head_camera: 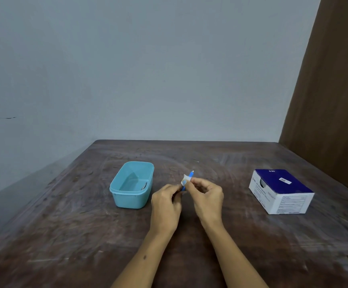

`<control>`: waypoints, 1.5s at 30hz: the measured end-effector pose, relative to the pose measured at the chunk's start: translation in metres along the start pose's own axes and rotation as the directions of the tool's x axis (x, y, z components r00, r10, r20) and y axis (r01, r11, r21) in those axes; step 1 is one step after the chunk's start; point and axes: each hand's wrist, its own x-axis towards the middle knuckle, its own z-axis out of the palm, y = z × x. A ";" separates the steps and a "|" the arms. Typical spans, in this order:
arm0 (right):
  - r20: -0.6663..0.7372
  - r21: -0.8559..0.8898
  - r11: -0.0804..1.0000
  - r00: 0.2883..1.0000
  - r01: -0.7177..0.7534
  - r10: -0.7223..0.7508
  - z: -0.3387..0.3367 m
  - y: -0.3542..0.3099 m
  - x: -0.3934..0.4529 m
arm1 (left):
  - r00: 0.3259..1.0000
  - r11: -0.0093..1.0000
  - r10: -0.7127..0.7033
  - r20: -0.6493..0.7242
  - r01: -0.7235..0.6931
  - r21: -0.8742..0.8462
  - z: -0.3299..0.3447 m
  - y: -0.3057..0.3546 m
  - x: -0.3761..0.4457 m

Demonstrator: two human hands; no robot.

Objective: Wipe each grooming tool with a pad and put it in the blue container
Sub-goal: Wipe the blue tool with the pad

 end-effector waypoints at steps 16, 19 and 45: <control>0.027 -0.025 1.000 1.000 0.004 -0.004 -0.001 0.000 -0.002 | 1.000 1.000 0.006 -0.012 -0.006 0.001 0.000 0.000 -0.001; -0.030 -0.034 0.998 0.999 0.044 -0.045 -0.003 -0.001 -0.001 | 1.000 1.000 0.010 -0.002 -0.010 -0.025 0.001 0.002 -0.002; 0.045 -0.446 0.771 0.872 0.454 -0.487 -0.006 0.004 0.000 | 0.983 0.997 0.054 -0.173 -0.062 -0.038 -0.001 0.009 0.001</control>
